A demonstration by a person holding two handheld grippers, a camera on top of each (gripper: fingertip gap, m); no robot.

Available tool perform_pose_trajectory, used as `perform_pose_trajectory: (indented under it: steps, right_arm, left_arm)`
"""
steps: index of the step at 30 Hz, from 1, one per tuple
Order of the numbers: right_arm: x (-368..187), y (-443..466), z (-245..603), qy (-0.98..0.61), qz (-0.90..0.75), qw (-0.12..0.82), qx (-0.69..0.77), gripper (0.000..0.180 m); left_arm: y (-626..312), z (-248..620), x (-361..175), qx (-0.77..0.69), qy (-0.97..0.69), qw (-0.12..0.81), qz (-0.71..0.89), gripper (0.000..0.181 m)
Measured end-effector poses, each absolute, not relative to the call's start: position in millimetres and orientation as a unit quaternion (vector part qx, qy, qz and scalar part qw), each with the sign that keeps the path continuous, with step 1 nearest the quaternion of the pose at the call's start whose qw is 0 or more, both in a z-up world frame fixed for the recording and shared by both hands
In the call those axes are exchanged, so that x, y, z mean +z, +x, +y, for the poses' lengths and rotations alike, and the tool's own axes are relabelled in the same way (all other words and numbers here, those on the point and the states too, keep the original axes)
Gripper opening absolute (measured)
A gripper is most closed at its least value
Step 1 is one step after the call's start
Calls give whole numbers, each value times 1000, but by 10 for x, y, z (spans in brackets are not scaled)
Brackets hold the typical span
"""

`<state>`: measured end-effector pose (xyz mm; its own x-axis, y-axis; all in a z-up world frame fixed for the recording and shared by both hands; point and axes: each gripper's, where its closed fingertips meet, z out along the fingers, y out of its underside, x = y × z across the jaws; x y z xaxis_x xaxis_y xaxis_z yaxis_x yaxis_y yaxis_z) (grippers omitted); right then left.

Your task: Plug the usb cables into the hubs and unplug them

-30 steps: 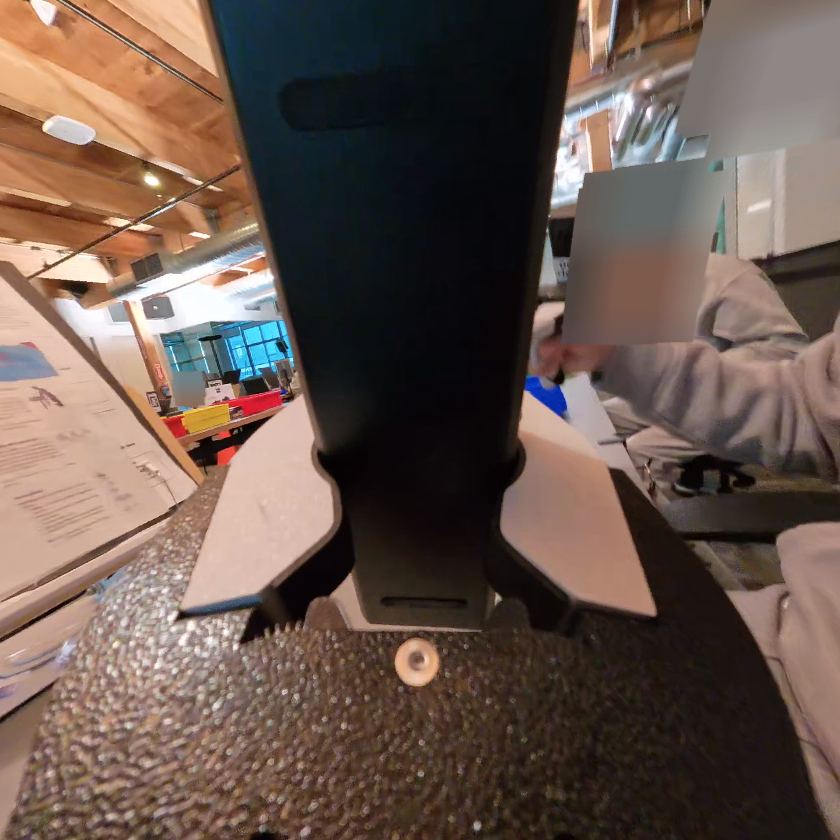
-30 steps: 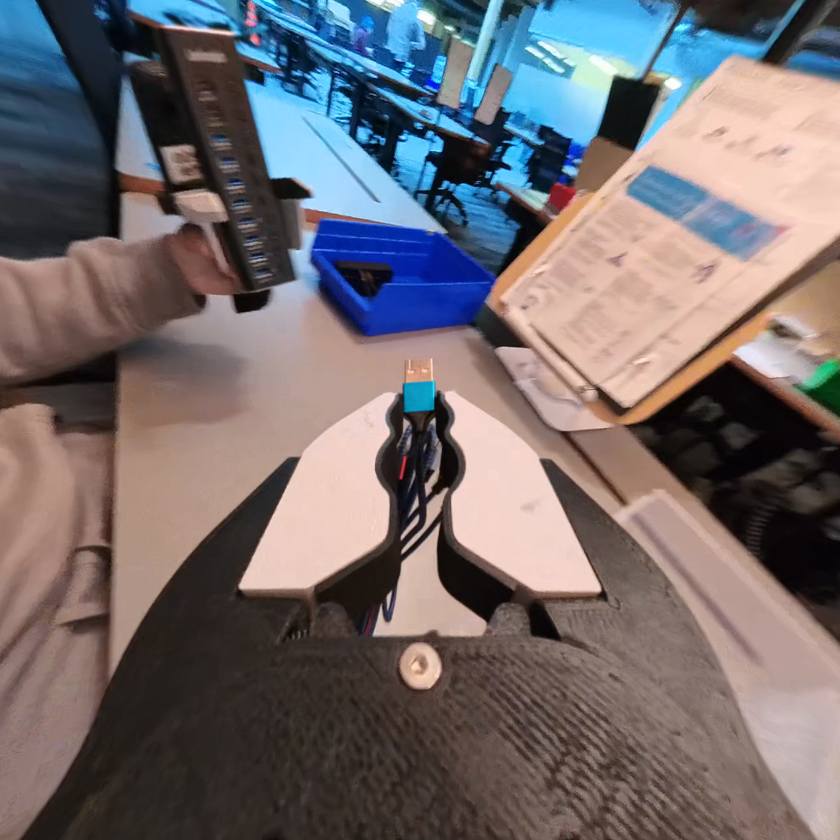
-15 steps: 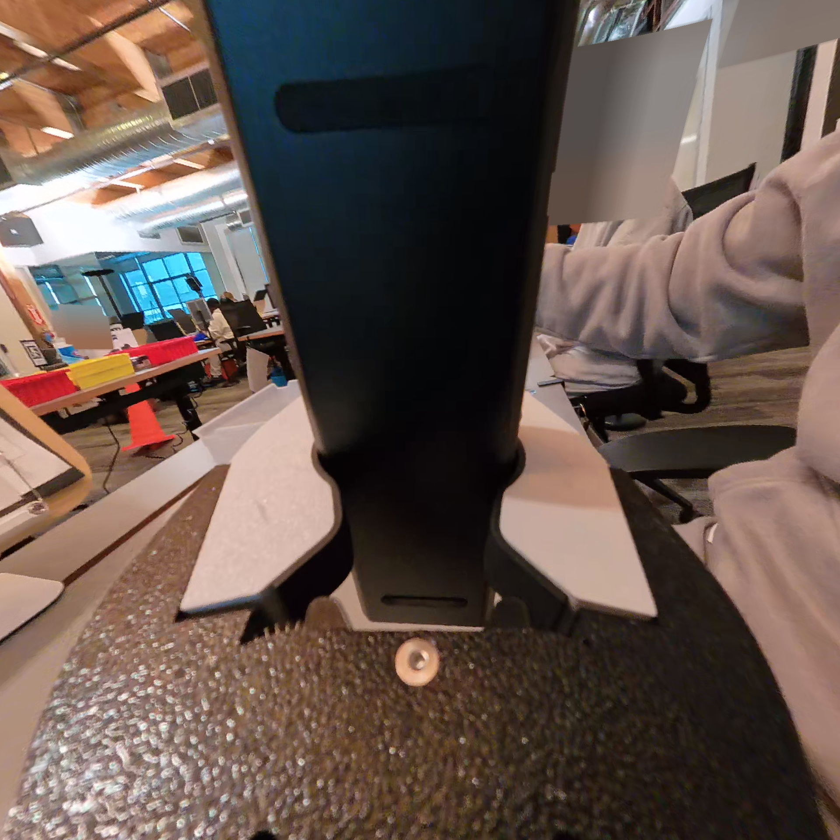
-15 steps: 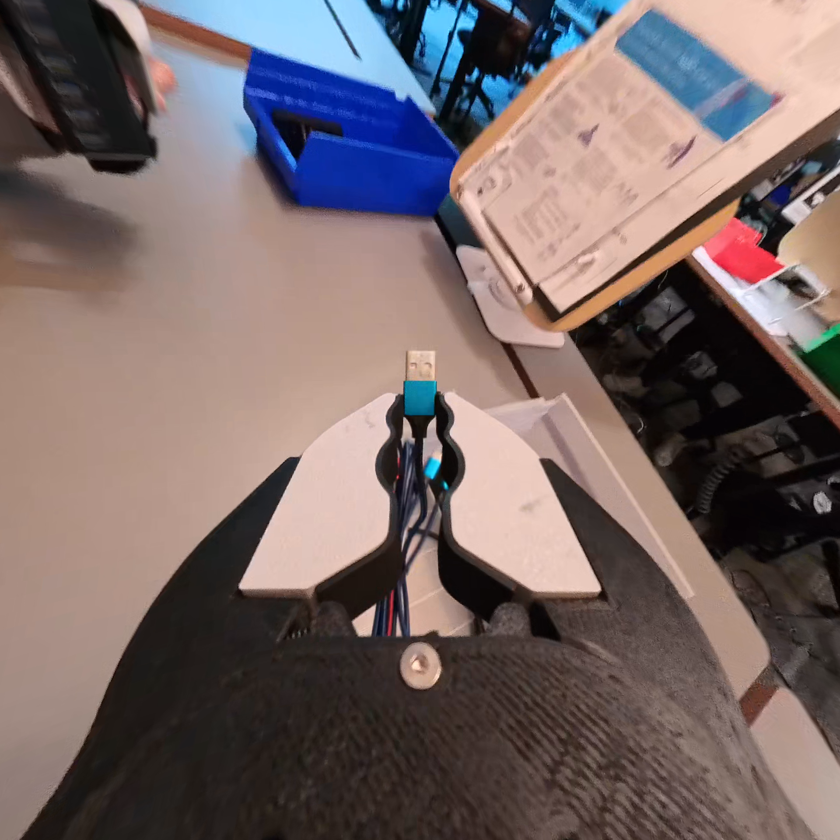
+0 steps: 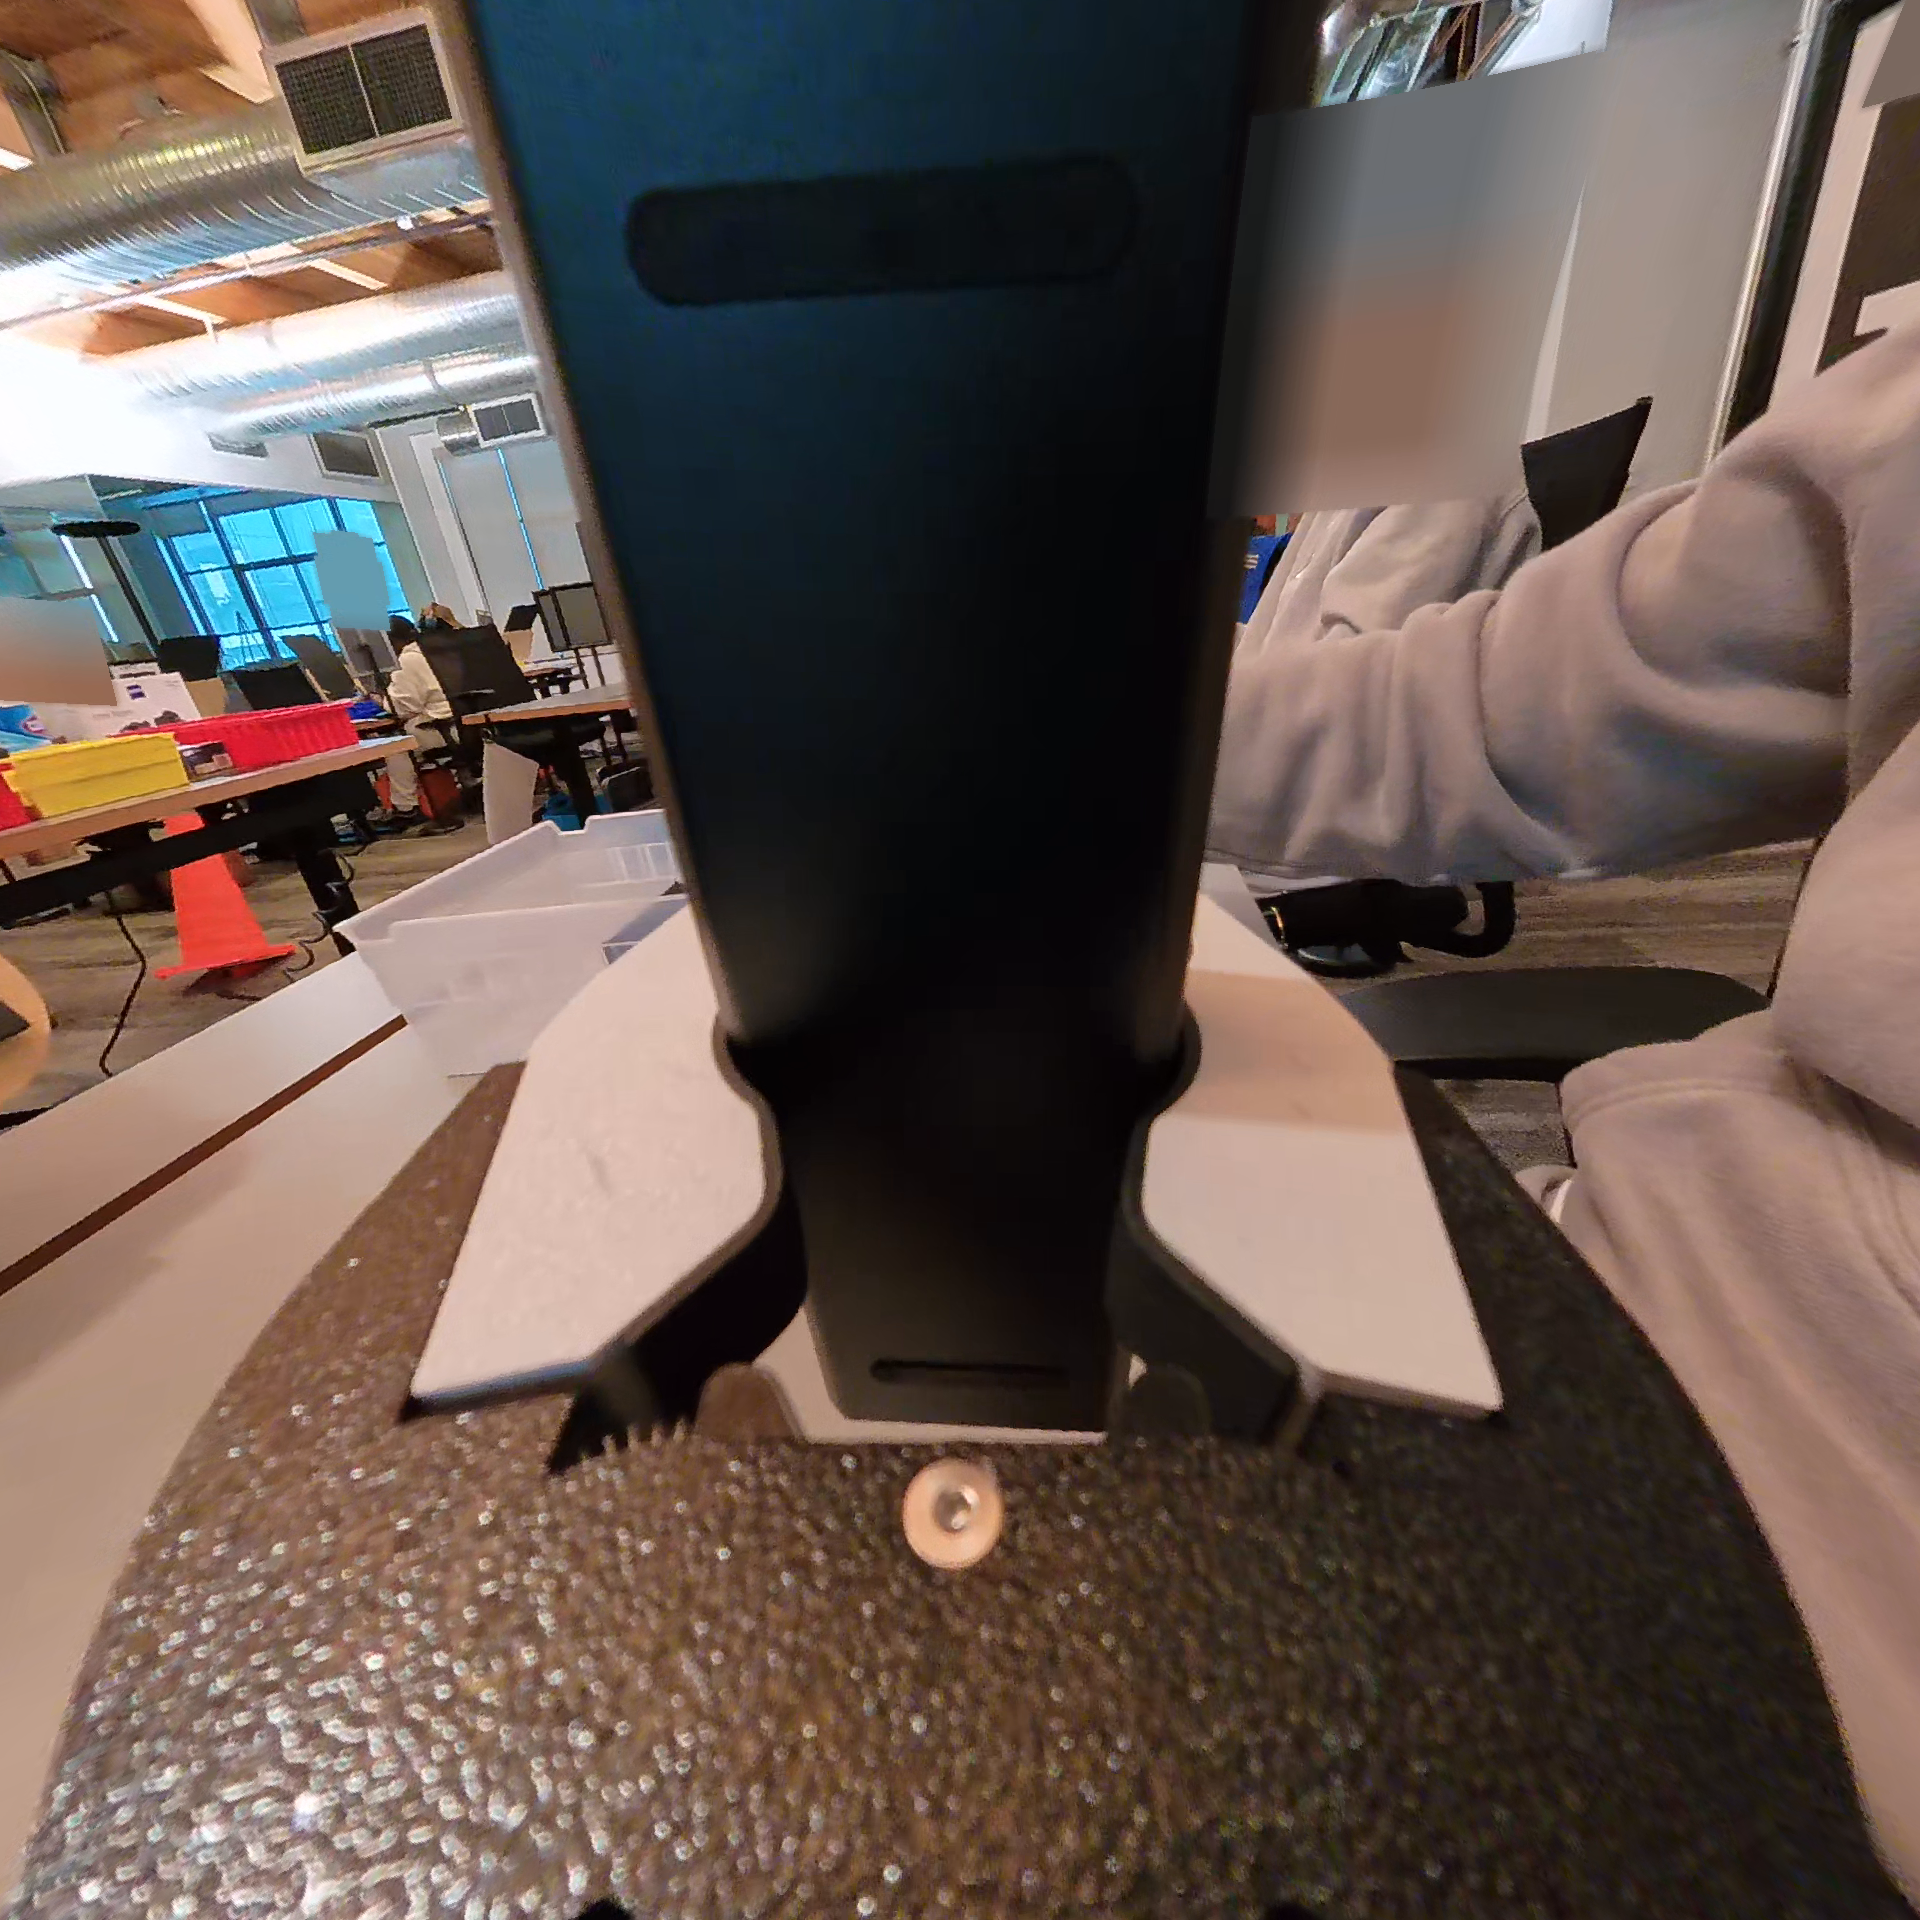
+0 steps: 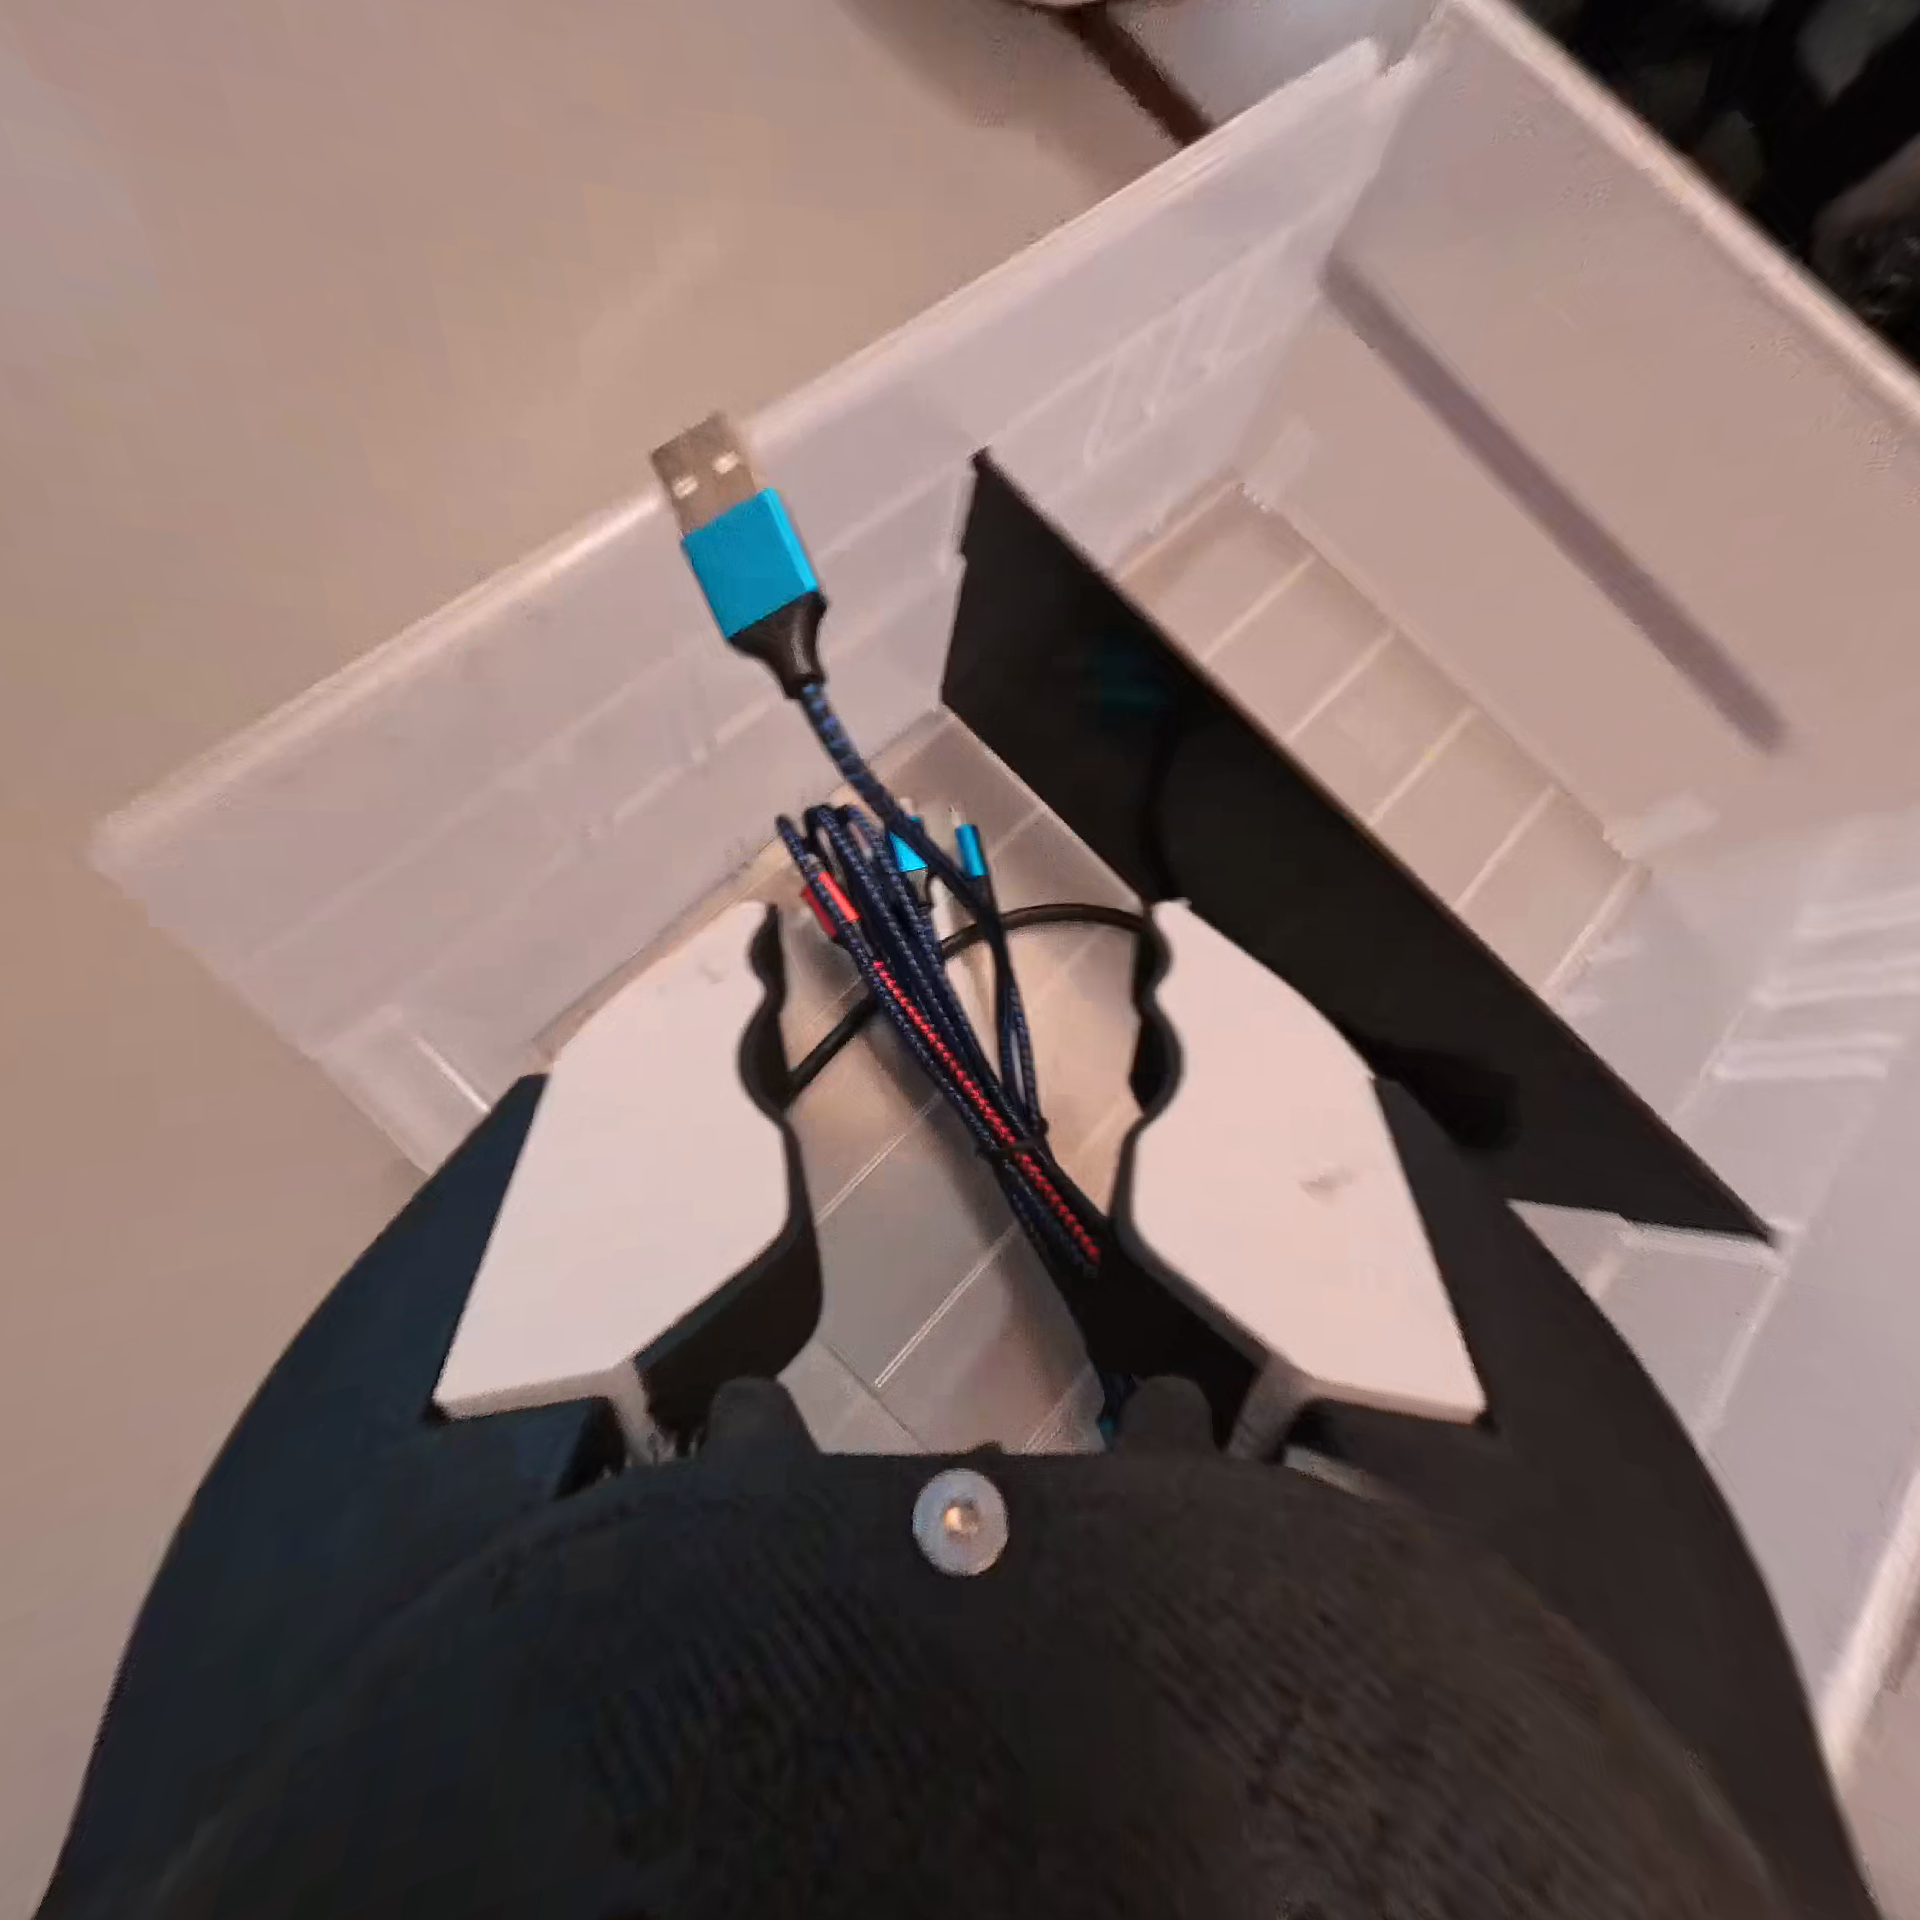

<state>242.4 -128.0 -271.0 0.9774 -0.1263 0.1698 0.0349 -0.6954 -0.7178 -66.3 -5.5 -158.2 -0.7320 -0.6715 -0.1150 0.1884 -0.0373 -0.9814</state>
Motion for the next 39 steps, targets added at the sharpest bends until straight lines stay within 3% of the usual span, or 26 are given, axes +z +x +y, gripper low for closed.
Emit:
perform_pose_trajectory:
  steps: [1,4,8,12,17,21,31,39]
  right_arm:
    - [-2606,2439,-1305,-904,49,407,-122,74]
    - [-1907,2302,-1287,-826,104,530,-163,90]
    - [-1183,1060,-869,-753,-17,655,-64,84]
    - [-1158,-274,-290,-756,-149,636,31,82]
    - [-1317,-1065,157,-760,-224,607,62,78]
    - [-1424,-1178,284,-754,-255,602,62,60]
    - [-1534,-1168,398,-749,-315,579,71,57]
    - [-1254,-642,368,-729,-257,635,12,58]
  left_arm:
    - [-660,-52,-1590,-691,-196,311,622,72]
    - [-666,-44,-1611,-685,-195,313,628,72]
    - [-657,-65,-1602,-699,-192,302,619,72]
    - [-625,-165,-1659,-698,-187,298,623,72]
    - [-628,-252,-1676,-683,-177,319,633,72]
    - [-655,-231,-1693,-672,-168,340,636,73]
    - [-553,-70,-1831,-636,-183,388,641,72]
    - [-493,234,-1765,-631,-223,443,596,81]
